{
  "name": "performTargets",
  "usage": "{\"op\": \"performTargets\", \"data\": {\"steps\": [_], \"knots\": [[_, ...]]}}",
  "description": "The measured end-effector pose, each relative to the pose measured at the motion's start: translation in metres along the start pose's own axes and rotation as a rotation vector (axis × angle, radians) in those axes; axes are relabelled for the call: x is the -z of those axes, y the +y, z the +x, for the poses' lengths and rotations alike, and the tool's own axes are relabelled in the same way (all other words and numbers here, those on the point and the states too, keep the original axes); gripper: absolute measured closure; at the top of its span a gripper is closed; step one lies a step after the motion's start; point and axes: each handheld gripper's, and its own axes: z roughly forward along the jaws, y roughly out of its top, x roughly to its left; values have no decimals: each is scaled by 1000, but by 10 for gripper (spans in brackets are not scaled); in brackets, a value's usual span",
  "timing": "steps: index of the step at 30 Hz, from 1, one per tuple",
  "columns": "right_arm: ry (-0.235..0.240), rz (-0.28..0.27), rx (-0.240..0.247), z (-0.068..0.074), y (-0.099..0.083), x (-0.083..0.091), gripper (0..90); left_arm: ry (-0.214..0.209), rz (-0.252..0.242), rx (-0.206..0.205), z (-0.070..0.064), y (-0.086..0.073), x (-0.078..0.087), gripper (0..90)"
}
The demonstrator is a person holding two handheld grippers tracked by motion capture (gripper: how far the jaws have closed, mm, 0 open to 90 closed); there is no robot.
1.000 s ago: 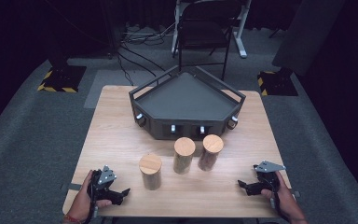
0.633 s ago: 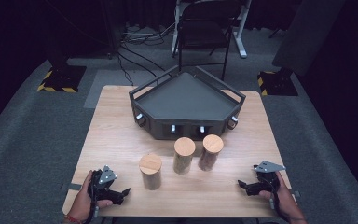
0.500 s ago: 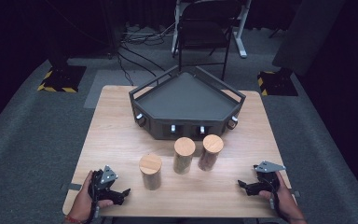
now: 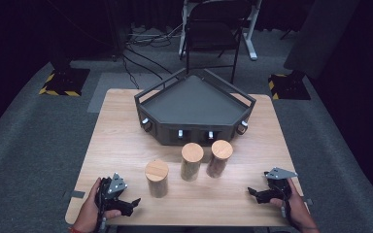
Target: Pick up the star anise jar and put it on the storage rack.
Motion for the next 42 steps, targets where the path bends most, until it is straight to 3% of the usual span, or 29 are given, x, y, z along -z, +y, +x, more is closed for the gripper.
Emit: {"op": "performTargets", "data": {"steps": [24,42], "knots": [[7,1,3,-1,0,0,0,-35,-62,-40,-21,14,6,24],[9,1,4,-1,0,0,0,-53,-71,-60,-31,22,6,23]]}}
